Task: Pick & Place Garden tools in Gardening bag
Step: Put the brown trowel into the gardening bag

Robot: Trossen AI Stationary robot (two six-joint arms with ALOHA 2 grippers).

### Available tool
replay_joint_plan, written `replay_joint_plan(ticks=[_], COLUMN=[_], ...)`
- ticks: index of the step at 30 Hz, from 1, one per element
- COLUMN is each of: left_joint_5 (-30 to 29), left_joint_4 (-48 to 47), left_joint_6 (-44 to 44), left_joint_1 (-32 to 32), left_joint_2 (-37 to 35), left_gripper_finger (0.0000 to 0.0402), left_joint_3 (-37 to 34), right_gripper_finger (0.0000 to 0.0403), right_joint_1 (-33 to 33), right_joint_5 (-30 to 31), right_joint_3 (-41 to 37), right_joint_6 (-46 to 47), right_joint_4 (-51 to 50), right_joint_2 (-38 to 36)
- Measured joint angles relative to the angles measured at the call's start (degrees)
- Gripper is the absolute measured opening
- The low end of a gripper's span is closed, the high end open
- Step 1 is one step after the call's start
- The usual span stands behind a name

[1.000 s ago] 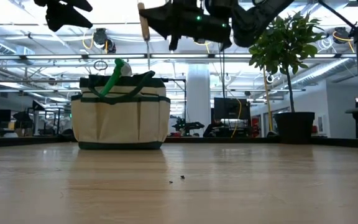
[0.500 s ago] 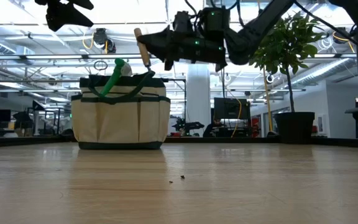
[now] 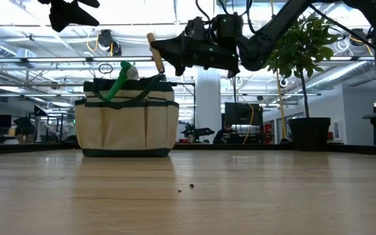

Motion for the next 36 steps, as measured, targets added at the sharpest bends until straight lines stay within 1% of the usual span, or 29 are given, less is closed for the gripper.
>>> replay_joint_plan(ticks=[15,18,23,25,28,36], left_joint_5=[-1.0,-1.0,-1.0,-1.0,-1.0,-1.0], left_joint_4=[0.0,0.0,0.0,0.0,-0.1,-0.1], left_joint_6=[-0.5,-0.5,0.2,0.3,0.4,0.4], left_joint_1=[0.0,0.0,0.0,0.0,0.0,0.0], left_joint_2=[0.0,0.0,0.0,0.0,0.0,0.0], left_gripper_finger=[0.023,0.023,0.023,0.023,0.023,0.023], left_joint_3=[0.0,0.0,0.0,0.0,0.0,0.0], right_gripper_finger=[0.0058,0.0057,0.0057,0.0057,0.006,0.0068], right_joint_1=[0.8,0.7,1.1,1.5,2.0,2.5], right_joint_5=[-0.1,0.0,0.4,1.8,3.3,3.6], right_joint_3=[0.0,0.0,0.1,0.1,0.1,0.1], right_joint_6=[-1.2,-2.5,-5.9,-7.5,-8.6,-8.5], right_joint_4=[-0.3,-2.3,-9.7,-11.6,-12.2,-12.9], right_joint_2=[2.8,2.8,2.8,2.7,2.7,2.7])
